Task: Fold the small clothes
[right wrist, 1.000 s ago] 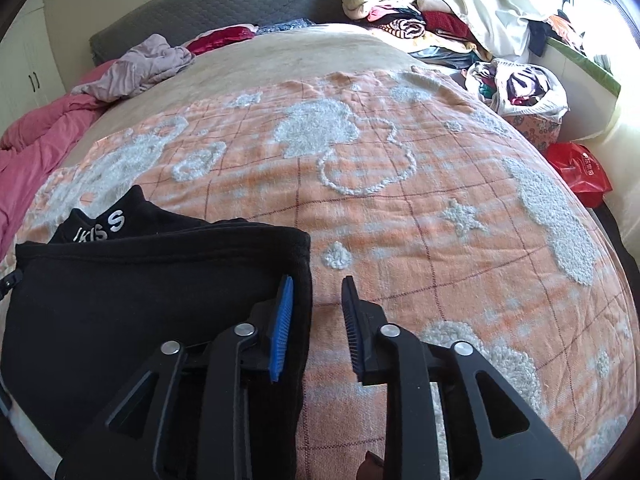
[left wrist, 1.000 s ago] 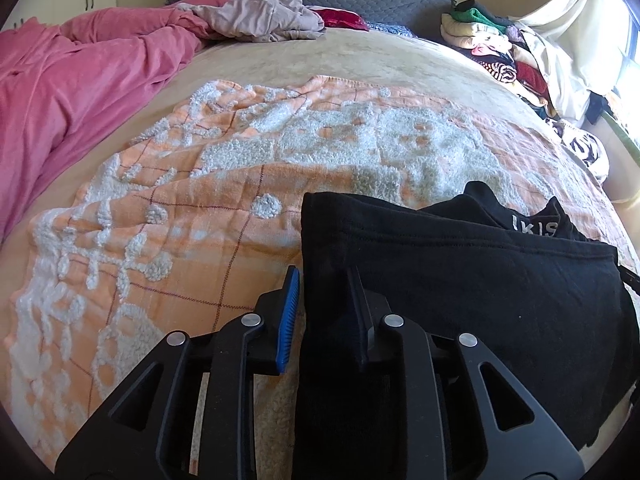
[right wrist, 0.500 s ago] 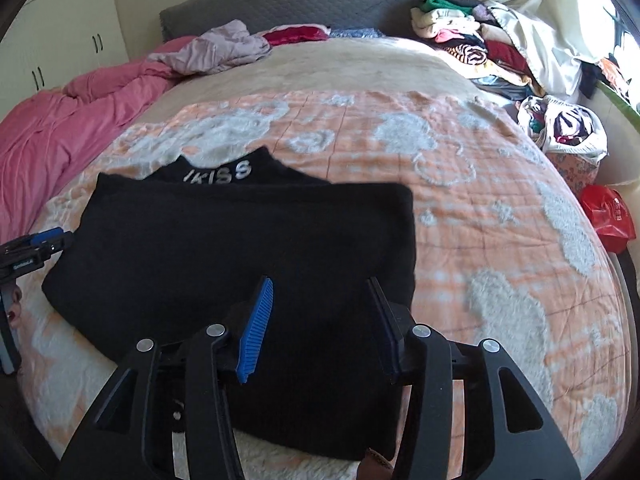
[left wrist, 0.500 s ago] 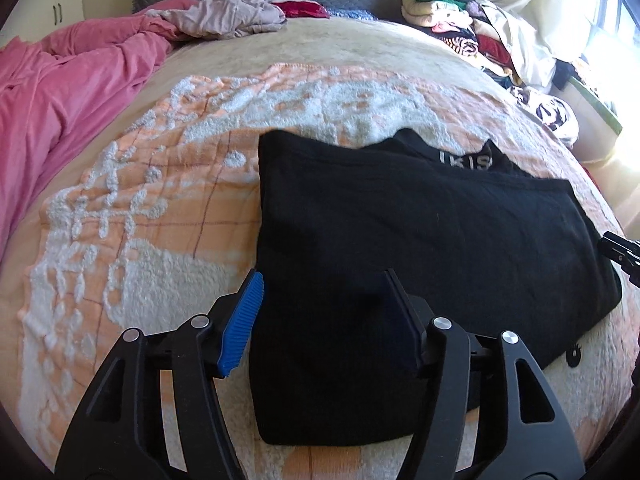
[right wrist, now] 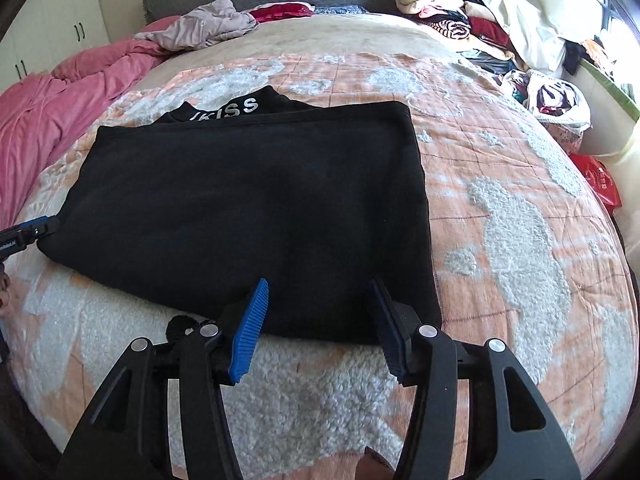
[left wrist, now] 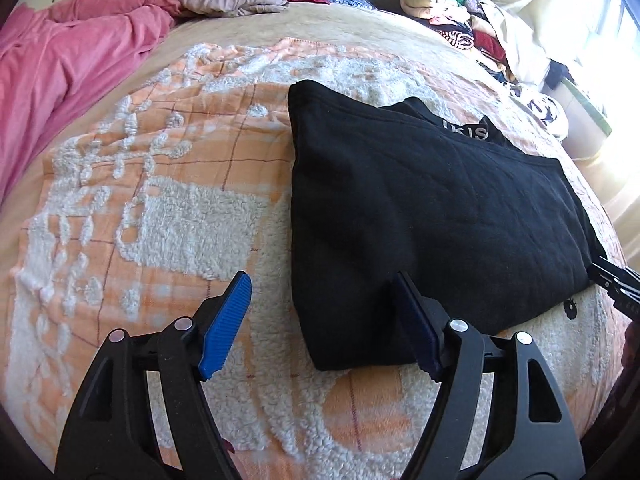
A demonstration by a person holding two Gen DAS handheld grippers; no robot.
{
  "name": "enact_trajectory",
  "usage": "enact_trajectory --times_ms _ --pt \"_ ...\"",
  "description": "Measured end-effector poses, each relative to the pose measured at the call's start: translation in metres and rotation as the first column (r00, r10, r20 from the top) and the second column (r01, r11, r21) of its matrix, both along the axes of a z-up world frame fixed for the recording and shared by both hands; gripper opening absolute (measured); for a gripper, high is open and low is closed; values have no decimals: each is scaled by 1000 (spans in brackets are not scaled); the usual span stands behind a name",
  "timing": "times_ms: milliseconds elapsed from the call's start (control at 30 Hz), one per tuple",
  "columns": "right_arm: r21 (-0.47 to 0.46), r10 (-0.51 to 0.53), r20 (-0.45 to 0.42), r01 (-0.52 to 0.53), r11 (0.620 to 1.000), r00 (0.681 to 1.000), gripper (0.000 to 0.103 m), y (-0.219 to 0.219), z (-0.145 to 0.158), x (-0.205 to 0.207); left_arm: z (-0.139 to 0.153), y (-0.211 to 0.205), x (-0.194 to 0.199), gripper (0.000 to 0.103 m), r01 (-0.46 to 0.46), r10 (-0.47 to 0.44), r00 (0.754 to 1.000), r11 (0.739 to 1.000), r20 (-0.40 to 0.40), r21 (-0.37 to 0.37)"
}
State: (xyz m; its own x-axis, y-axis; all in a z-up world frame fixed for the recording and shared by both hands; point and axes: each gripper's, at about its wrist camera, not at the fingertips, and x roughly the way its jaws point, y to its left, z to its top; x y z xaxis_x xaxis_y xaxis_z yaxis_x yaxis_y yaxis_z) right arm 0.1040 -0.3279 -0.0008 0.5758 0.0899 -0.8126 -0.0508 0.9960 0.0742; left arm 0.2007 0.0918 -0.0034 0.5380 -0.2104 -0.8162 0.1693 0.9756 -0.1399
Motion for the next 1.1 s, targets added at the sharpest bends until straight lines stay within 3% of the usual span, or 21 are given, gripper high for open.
enact_trajectory --times_ms 33,167,233,500,567,767,800,867,1100 --pt "6 1 8 -1 1000 1000 63 3 3 -3 1 1 0 65 3 -3 1000 1000 -4 -5" --pt "7 32 39 -32 999 999 66 24 13 -13 5 7 0 69 -1 1 1000 1000 -5 3" --pt "6 69 58 -69 998 996 79 39 19 -15 8 11 -1 71 -6 6 1000 1000 -3 -6" --pt "-64 238 105 -233 970 966 85 119 30 -14 12 28 3 71 -49 49 999 999 2 -3" --pt "-98 278 115 -267 959 954 85 139 30 -12 12 33 5 81 -63 62 998 998 -3 -8" --pt "-162 384 109 -365 917 917 85 194 22 -6 14 47 10 85 -100 100 995 995 0 -19" --pt "-172 397 111 -375 911 911 91 201 20 -5 14 49 10 87 -108 108 994 994 -1 -19" --pt "-188 424 108 -400 897 899 92 214 16 -4 13 53 12 93 -127 127 992 992 0 -18" --pt "-288 490 74 -452 844 869 92 257 -3 6 8 68 20 93 -195 195 981 981 -9 -7"
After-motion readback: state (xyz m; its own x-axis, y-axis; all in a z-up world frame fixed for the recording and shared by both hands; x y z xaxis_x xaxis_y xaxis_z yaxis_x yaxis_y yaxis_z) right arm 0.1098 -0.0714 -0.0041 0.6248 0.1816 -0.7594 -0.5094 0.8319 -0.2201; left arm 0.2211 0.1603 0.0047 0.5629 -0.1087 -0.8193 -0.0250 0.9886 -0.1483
